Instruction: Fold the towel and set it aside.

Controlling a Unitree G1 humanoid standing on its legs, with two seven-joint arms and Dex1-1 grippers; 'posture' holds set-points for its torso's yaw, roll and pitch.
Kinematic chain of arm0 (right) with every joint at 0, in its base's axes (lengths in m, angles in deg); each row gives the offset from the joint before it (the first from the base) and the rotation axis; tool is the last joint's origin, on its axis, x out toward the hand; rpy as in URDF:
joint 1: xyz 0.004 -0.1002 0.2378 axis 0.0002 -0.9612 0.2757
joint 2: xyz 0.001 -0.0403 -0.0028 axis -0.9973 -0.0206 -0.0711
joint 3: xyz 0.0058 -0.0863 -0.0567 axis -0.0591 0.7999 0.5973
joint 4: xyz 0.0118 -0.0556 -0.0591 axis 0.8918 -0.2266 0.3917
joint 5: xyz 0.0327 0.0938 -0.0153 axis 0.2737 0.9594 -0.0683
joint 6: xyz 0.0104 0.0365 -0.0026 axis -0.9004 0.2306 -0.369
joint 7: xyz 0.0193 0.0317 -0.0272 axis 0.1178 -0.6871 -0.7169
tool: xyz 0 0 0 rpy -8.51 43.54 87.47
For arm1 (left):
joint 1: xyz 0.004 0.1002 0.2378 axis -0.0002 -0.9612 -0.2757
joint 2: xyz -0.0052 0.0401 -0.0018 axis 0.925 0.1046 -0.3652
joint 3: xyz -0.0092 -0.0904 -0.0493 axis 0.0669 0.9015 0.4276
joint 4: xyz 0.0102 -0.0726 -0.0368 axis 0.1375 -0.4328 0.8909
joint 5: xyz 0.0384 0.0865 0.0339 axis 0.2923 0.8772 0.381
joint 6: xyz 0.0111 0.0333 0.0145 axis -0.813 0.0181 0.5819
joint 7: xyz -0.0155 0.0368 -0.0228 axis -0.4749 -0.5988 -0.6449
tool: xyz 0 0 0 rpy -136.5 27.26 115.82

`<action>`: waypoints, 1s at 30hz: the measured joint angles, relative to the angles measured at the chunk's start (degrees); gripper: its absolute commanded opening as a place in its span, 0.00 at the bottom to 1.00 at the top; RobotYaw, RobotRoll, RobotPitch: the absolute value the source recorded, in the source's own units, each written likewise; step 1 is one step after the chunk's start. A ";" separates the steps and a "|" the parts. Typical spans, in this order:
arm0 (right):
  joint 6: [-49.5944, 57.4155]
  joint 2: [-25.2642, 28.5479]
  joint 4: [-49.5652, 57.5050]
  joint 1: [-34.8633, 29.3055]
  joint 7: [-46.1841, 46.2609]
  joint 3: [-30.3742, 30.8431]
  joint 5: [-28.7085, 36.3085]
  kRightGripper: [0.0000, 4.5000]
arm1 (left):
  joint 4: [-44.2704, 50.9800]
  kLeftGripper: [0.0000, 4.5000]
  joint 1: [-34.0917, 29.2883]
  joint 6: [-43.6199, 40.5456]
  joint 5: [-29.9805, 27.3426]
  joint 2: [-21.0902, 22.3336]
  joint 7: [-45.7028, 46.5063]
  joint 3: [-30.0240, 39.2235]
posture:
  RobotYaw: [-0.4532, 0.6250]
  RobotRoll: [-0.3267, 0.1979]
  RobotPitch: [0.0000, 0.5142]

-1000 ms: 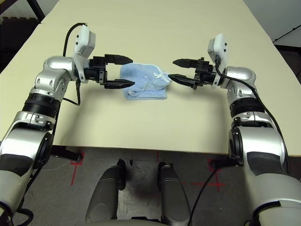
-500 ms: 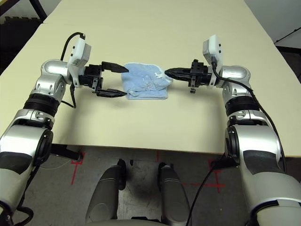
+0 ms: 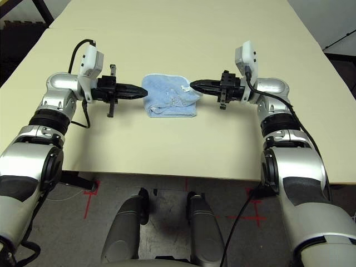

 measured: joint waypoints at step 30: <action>-2.03 -0.69 -4.29 -7.57 6.93 3.98 -7.62 0.00 | -6.57 0.00 -3.46 4.47 11.66 -0.39 2.55 -2.79 | 0.44 0.62 0.53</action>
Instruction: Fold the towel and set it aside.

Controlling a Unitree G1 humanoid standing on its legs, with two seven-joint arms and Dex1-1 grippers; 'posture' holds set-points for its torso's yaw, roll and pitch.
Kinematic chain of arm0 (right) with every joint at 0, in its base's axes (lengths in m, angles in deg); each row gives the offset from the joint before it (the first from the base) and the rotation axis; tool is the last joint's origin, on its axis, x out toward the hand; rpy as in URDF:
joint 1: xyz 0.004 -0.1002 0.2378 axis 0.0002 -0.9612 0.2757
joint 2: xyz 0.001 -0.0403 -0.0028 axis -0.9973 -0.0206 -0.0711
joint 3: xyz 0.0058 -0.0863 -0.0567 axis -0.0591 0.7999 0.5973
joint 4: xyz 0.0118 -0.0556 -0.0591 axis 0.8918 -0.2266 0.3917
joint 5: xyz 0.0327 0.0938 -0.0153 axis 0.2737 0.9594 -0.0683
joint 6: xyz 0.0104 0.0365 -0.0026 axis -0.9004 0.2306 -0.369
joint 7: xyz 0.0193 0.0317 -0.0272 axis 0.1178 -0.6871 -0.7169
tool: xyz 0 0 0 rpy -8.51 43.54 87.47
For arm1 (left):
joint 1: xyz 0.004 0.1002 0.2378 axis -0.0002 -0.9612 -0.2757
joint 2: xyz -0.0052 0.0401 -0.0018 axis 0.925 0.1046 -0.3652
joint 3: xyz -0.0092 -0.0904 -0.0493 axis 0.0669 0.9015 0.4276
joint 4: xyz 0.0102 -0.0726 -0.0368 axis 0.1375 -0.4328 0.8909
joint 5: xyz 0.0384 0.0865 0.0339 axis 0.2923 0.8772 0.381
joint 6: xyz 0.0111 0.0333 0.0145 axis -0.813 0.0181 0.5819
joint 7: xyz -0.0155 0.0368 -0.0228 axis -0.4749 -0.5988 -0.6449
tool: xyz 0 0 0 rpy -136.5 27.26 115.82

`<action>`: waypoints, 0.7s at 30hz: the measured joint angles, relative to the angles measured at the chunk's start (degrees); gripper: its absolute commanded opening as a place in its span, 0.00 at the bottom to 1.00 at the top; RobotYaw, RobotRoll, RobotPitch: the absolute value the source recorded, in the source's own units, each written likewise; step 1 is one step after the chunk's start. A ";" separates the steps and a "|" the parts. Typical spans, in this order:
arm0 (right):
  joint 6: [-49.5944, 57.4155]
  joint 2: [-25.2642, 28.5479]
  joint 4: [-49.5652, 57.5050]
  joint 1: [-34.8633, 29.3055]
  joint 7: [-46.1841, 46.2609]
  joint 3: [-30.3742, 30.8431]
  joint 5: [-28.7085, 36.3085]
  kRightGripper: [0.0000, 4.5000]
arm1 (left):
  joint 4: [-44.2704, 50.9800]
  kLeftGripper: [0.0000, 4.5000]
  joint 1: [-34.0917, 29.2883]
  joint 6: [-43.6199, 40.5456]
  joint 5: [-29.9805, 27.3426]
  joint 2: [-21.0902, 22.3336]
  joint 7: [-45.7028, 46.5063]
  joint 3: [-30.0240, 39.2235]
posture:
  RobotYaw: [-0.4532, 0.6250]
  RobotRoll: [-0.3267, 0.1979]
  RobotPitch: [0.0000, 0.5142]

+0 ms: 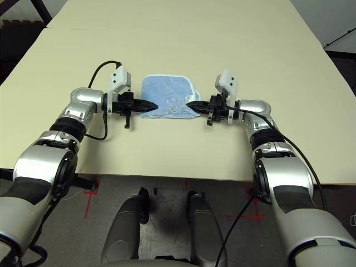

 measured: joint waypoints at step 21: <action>7.18 3.35 5.84 5.01 5.55 -5.98 6.60 0.00 | 2.76 0.00 7.87 -3.48 -5.36 -2.27 4.81 7.44 | 0.44 0.62 0.47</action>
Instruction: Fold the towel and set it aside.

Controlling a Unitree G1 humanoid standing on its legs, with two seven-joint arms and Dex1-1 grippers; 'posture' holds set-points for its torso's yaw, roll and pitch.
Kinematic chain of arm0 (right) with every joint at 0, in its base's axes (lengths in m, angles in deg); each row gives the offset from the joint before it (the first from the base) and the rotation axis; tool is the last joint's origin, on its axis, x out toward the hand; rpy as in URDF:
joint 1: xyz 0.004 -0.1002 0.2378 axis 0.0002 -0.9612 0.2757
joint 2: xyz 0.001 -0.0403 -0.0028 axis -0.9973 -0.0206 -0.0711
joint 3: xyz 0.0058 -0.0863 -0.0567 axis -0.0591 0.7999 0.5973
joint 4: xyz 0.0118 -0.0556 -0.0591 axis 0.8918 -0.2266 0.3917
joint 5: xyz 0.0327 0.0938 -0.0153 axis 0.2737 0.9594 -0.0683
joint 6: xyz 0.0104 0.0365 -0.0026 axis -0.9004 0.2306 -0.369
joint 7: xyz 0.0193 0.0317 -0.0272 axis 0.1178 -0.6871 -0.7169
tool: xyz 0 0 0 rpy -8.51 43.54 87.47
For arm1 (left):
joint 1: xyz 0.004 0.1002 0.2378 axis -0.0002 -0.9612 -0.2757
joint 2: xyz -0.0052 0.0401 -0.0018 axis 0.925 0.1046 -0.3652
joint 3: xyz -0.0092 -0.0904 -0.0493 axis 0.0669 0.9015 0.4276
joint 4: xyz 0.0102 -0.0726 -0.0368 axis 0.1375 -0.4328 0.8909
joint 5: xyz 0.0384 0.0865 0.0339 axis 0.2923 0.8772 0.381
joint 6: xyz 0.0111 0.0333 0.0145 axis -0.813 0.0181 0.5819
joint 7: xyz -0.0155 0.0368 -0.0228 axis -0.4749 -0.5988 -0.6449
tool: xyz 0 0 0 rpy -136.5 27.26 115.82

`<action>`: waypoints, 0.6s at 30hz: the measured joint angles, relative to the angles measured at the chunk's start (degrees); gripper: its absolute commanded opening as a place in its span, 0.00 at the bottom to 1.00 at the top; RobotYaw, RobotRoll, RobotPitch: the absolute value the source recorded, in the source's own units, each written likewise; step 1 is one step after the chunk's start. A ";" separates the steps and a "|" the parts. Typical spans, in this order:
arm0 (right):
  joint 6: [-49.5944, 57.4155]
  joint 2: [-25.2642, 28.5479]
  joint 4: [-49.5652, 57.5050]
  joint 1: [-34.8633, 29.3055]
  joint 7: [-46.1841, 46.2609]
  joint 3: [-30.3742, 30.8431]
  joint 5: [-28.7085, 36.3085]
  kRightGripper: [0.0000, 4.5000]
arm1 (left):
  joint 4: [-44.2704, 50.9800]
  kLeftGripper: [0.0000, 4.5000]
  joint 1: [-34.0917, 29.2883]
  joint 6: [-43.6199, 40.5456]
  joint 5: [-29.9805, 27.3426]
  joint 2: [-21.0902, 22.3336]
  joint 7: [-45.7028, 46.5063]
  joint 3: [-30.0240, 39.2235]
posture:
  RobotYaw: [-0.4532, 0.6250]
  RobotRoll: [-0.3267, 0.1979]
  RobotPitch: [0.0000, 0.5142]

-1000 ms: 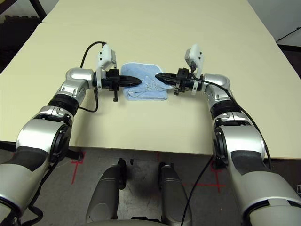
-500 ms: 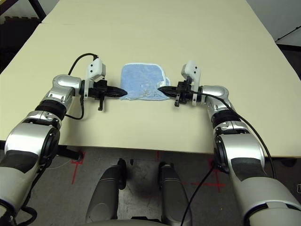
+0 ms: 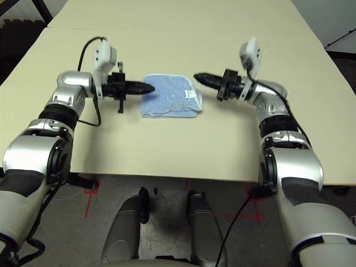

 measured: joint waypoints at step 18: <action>0.86 -10.85 -5.88 2.99 24.09 6.75 -9.05 0.00 | -1.83 0.00 -3.89 -3.99 3.73 -3.84 22.20 -1.06 | 0.44 0.62 0.47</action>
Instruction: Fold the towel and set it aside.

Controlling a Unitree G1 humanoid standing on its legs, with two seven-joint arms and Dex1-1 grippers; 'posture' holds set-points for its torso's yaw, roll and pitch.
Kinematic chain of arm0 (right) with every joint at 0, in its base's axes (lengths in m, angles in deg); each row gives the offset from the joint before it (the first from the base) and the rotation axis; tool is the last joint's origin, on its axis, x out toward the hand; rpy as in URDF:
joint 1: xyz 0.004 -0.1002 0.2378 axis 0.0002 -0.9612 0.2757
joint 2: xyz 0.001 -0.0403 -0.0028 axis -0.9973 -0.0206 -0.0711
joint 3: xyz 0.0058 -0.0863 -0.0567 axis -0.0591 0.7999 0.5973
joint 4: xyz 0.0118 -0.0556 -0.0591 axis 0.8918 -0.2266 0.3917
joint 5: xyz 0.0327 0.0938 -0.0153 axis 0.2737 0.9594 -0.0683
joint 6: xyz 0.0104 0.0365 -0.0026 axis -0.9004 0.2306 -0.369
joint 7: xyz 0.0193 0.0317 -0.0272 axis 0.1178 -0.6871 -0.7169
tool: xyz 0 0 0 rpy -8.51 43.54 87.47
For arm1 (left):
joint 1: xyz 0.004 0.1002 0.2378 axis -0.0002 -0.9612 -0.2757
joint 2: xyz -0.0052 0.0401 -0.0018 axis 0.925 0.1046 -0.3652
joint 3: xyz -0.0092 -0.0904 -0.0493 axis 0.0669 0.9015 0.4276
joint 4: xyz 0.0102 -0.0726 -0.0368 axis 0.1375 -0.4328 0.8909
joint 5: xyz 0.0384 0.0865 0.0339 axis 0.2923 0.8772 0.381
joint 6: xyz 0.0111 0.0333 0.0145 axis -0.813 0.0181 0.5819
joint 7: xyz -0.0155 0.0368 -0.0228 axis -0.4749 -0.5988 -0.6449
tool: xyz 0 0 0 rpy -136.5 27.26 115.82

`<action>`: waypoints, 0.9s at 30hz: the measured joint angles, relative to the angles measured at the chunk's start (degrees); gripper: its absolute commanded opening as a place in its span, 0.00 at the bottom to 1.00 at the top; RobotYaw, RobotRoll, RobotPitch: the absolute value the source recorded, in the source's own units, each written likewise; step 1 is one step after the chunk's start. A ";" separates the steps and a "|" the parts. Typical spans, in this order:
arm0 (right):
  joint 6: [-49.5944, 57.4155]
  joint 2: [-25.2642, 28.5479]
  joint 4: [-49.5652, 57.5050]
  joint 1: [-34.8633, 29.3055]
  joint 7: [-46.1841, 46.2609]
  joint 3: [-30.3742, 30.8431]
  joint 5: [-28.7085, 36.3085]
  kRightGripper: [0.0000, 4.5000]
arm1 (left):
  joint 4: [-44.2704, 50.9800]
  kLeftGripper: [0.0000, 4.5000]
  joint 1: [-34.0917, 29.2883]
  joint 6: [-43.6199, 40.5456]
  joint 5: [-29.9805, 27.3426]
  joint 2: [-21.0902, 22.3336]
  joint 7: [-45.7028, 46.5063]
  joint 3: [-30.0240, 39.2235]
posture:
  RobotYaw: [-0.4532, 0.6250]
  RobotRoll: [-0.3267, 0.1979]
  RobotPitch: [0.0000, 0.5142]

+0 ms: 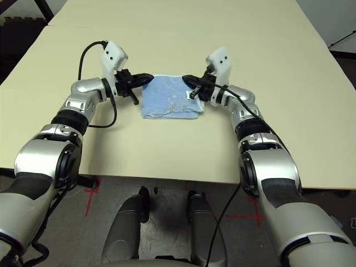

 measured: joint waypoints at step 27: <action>-0.52 3.13 -2.14 -0.51 -3.02 -1.84 0.03 0.00 | -2.56 0.00 -1.66 -0.42 2.93 1.65 -0.60 0.82 | 0.41 0.62 0.46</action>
